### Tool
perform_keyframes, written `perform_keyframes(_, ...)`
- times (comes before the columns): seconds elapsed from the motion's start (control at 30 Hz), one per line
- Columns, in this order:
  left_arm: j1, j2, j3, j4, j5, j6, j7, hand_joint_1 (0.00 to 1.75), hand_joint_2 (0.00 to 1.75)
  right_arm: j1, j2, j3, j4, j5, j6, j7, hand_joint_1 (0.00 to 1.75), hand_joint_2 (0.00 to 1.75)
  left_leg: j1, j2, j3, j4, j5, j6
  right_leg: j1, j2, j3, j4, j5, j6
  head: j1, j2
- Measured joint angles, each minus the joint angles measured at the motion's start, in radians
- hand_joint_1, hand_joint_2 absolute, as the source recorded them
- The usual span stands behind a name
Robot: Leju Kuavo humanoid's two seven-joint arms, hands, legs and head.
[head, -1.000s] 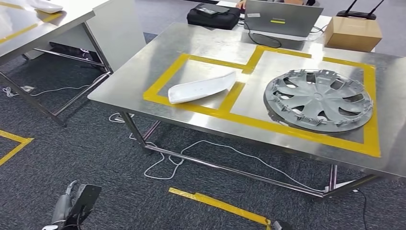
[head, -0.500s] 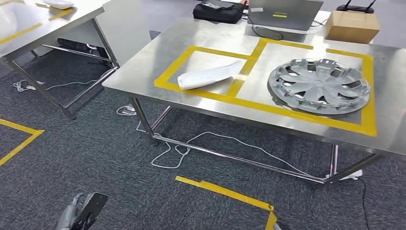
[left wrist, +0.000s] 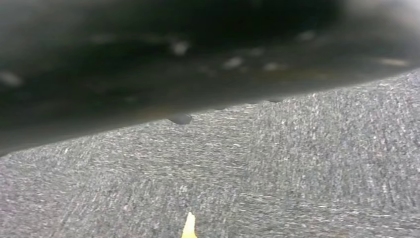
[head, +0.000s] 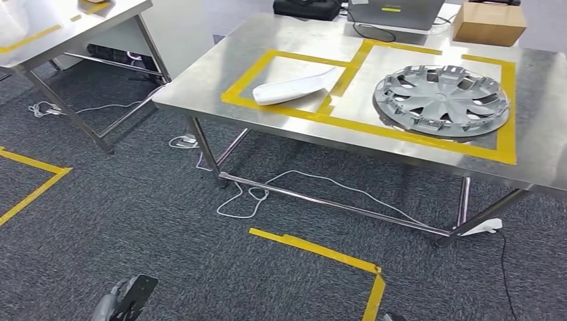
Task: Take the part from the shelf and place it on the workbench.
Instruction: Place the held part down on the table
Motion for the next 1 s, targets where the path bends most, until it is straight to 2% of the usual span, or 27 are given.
perform_keyframes(0.03, -0.004, 0.000, 0.000, 0.004, 0.001, 0.000, 0.000, 0.00, 0.00, 0.000, -0.002, 0.001, 0.000, -0.001, 0.000, 0.000, 0.00, 0.00, -0.002, -0.001, 0.028, -0.046, -0.015, 0.004, 0.000, -0.001, -0.010, 0.007, 0.007, 0.006, 0.000, 0.000)
perform_keyframes(0.07, -0.007, 0.000, -0.001, 0.009, 0.003, -0.001, 0.000, 0.00, 0.00, -0.001, -0.003, 0.003, 0.000, -0.002, 0.000, 0.000, 0.00, 0.00, -0.004, -0.001, 0.037, -0.072, -0.025, 0.009, 0.000, -0.001, -0.018, 0.012, 0.016, 0.013, 0.000, 0.000)
perform_keyframes(0.13, -0.010, 0.000, -0.001, 0.017, 0.005, -0.001, 0.000, 0.00, 0.00, 0.000, -0.006, 0.007, 0.000, -0.005, 0.000, 0.000, 0.00, 0.00, -0.004, 0.002, 0.023, -0.079, -0.019, 0.024, -0.003, 0.002, -0.034, 0.021, 0.014, 0.026, 0.001, 0.000)
perform_keyframes(0.17, -0.010, -0.001, -0.001, 0.020, 0.006, -0.001, 0.000, 0.00, 0.00, 0.001, -0.008, 0.010, 0.000, -0.006, 0.001, 0.000, 0.00, 0.00, -0.004, 0.004, 0.012, -0.081, -0.010, 0.034, -0.004, 0.006, -0.046, 0.040, -0.013, 0.032, 0.003, 0.000)
perform_keyframes(0.2, -0.011, -0.001, -0.002, 0.023, 0.006, 0.000, 0.000, 0.00, 0.00, 0.002, -0.009, 0.012, 0.000, -0.006, 0.001, 0.001, 0.00, 0.00, -0.004, 0.006, -0.001, -0.081, 0.002, 0.043, -0.005, 0.010, -0.061, 0.076, -0.056, 0.036, 0.005, 0.000)
perform_keyframes(0.27, -0.012, 0.000, -0.002, 0.028, 0.006, 0.001, 0.000, 0.00, 0.00, 0.004, -0.010, 0.016, 0.000, -0.007, 0.002, 0.006, 0.00, 0.00, -0.009, 0.008, -0.029, -0.081, 0.026, 0.053, -0.007, 0.015, -0.091, 0.193, -0.156, 0.040, 0.007, 0.000)
perform_keyframes(0.3, -0.013, 0.000, -0.002, 0.032, 0.006, 0.002, 0.000, 0.00, 0.00, 0.004, -0.011, 0.018, 0.000, -0.007, 0.002, 0.008, 0.00, 0.00, -0.011, 0.008, -0.045, -0.080, 0.039, 0.055, -0.008, 0.015, -0.098, 0.249, -0.181, 0.040, 0.007, 0.000)
perform_keyframes(0.33, -0.013, 0.001, -0.002, 0.035, 0.006, 0.002, 0.000, 0.00, 0.00, 0.004, -0.011, 0.019, 0.000, -0.007, 0.002, 0.009, 0.00, 0.00, -0.014, 0.008, -0.062, -0.079, 0.052, 0.056, -0.008, 0.015, -0.094, 0.285, -0.179, 0.040, 0.007, 0.000)
perform_keyframes(0.37, -0.014, 0.001, -0.003, 0.039, 0.006, 0.003, 0.000, 0.00, 0.00, 0.005, -0.013, 0.020, 0.000, -0.007, 0.002, 0.009, 0.00, 0.00, -0.017, 0.009, -0.080, -0.078, 0.065, 0.056, -0.008, 0.015, -0.079, 0.294, -0.154, 0.038, 0.007, 0.000)
perform_keyframes(0.4, -0.014, 0.001, -0.003, 0.043, 0.006, 0.002, 0.000, 0.00, 0.00, 0.005, -0.015, 0.021, 0.000, -0.007, 0.003, 0.009, 0.00, 0.00, -0.019, 0.008, -0.099, -0.076, 0.078, 0.055, -0.007, 0.015, -0.049, 0.273, -0.119, 0.035, 0.007, 0.000)
perform_keyframes(0.43, -0.014, 0.001, -0.003, 0.046, 0.007, 0.002, 0.000, 0.00, 0.00, 0.005, -0.017, 0.022, -0.001, -0.008, 0.003, 0.009, 0.00, 0.00, -0.020, 0.008, -0.116, -0.073, 0.091, 0.053, -0.007, 0.015, -0.001, 0.219, -0.092, 0.031, 0.007, 0.000)
perform_keyframes(0.47, -0.014, 0.001, -0.003, 0.048, 0.012, 0.002, 0.000, 0.00, 0.00, 0.005, -0.019, 0.023, -0.002, -0.008, 0.004, 0.011, 0.00, 0.00, -0.022, 0.008, -0.130, -0.069, 0.101, 0.050, -0.005, 0.015, 0.066, 0.139, -0.084, 0.026, 0.007, 0.000)
perform_keyframes(0.5, -0.014, 0.001, -0.003, 0.050, 0.021, -0.001, 0.000, 0.00, 0.00, 0.004, -0.022, 0.023, -0.004, -0.008, 0.004, 0.013, 0.00, 0.00, -0.024, 0.008, -0.140, -0.066, 0.112, 0.046, -0.003, 0.015, 0.126, 0.055, -0.095, 0.022, 0.007, 0.000)
perform_keyframes(0.53, -0.015, 0.001, -0.003, 0.053, 0.035, -0.006, -0.001, 0.00, 0.00, 0.003, -0.025, 0.023, -0.007, -0.008, 0.004, 0.016, 0.00, 0.00, -0.025, 0.009, -0.146, -0.063, 0.122, 0.041, -0.002, 0.016, 0.170, -0.011, -0.111, 0.017, 0.006, 0.000)
perform_keyframes(0.57, -0.015, 0.001, -0.003, 0.055, 0.051, -0.012, -0.001, 0.00, 0.00, 0.004, -0.027, 0.024, -0.010, -0.008, 0.004, 0.017, 0.00, 0.00, -0.026, 0.009, -0.150, -0.063, 0.132, 0.036, 0.001, 0.016, 0.193, -0.049, -0.123, 0.013, 0.007, 0.000)
perform_keyframes(0.63, -0.016, 0.002, -0.001, 0.061, 0.080, -0.023, -0.004, 0.00, 0.00, 0.008, -0.030, 0.026, -0.013, -0.010, 0.004, 0.016, 0.00, 0.00, -0.024, 0.008, -0.156, -0.062, 0.145, 0.026, 0.000, 0.014, 0.182, -0.059, -0.115, 0.002, 0.006, 0.000)
perform_keyframes(0.67, -0.016, 0.002, 0.000, 0.065, 0.094, -0.026, -0.006, 0.00, 0.00, 0.010, -0.031, 0.028, -0.014, -0.011, 0.003, 0.016, 0.00, 0.00, -0.023, 0.006, -0.163, -0.051, 0.125, 0.020, -0.001, 0.012, 0.172, -0.060, -0.104, -0.006, 0.007, 0.000)
perform_keyframes(0.7, -0.015, 0.002, 0.000, 0.069, 0.107, -0.029, -0.008, 0.00, 0.00, 0.012, -0.032, 0.032, -0.015, -0.013, 0.002, 0.017, 0.00, 0.00, -0.021, 0.004, -0.173, -0.021, 0.085, 0.014, -0.002, 0.009, 0.159, -0.060, -0.090, -0.013, 0.005, 0.000)
perform_keyframes(0.73, -0.015, 0.002, 0.000, 0.073, 0.120, -0.030, -0.011, 0.00, 0.00, 0.013, -0.034, 0.035, -0.015, -0.015, 0.001, 0.019, 0.00, 0.00, -0.018, 0.002, -0.186, 0.026, 0.029, 0.009, -0.003, 0.007, 0.144, -0.059, -0.078, -0.018, 0.004, 0.000)
perform_keyframes(0.77, -0.016, 0.002, 0.000, 0.077, 0.129, -0.030, -0.012, 0.00, 0.00, 0.014, -0.036, 0.038, -0.016, -0.016, 0.000, 0.020, 0.00, 0.00, -0.016, 0.002, -0.198, 0.091, -0.028, 0.004, -0.002, 0.006, 0.126, -0.055, -0.066, -0.021, 0.002, 0.000)
perform_keyframes(0.8, -0.017, 0.002, -0.001, 0.081, 0.136, -0.030, -0.012, 0.00, 0.00, 0.015, -0.038, 0.040, -0.017, -0.016, -0.001, 0.021, 0.00, 0.00, -0.014, 0.002, -0.206, 0.156, -0.065, 0.000, -0.002, 0.005, 0.109, -0.051, -0.055, -0.021, 0.000, 0.000)
perform_keyframes(0.83, -0.018, 0.002, -0.001, 0.084, 0.140, -0.029, -0.013, 0.00, 0.00, 0.015, -0.039, 0.041, -0.017, -0.017, -0.001, 0.021, 0.00, 0.00, -0.012, 0.002, -0.206, 0.205, -0.074, -0.002, -0.002, 0.004, 0.092, -0.045, -0.045, -0.020, 0.000, 0.000)
perform_keyframes(0.87, -0.019, 0.002, -0.001, 0.086, 0.142, -0.028, -0.013, 0.00, 0.00, 0.016, -0.040, 0.043, -0.017, -0.017, 0.000, 0.021, 0.00, 0.00, -0.011, 0.002, -0.196, 0.228, -0.059, -0.004, -0.002, 0.003, 0.074, -0.038, -0.035, -0.019, 0.000, 0.000)
perform_keyframes(0.9, -0.020, 0.002, -0.001, 0.089, 0.143, -0.028, -0.013, 0.00, 0.00, 0.016, -0.041, 0.044, -0.017, -0.018, 0.000, 0.021, 0.00, 0.00, -0.010, 0.002, -0.170, 0.217, -0.029, -0.004, -0.002, 0.003, 0.056, -0.029, -0.026, -0.016, -0.001, 0.000)
perform_keyframes(0.93, -0.020, 0.002, -0.001, 0.091, 0.145, -0.028, -0.013, 0.00, 0.00, 0.017, -0.041, 0.046, -0.018, -0.019, 0.000, 0.021, 0.00, 0.00, -0.009, 0.002, -0.128, 0.171, 0.000, -0.004, -0.002, 0.003, 0.039, -0.019, -0.018, -0.013, -0.001, 0.000)
perform_keyframes(0.97, -0.021, 0.003, -0.001, 0.092, 0.148, -0.028, -0.013, 0.00, 0.00, 0.018, -0.043, 0.048, -0.019, -0.019, 0.000, 0.021, 0.00, 0.00, -0.008, 0.001, -0.075, 0.102, 0.011, -0.002, -0.001, 0.003, 0.021, -0.008, -0.011, -0.009, -0.001, 0.000)
perform_keyframes(1.0, -0.021, 0.003, -0.001, 0.094, 0.150, -0.028, -0.014, 0.00, 0.00, 0.018, -0.044, 0.050, -0.020, -0.020, 0.000, 0.021, 0.00, 0.00, -0.008, -0.001, -0.025, 0.030, 0.008, 0.003, 0.000, 0.003, 0.007, 0.002, -0.005, -0.005, -0.001, 0.000)
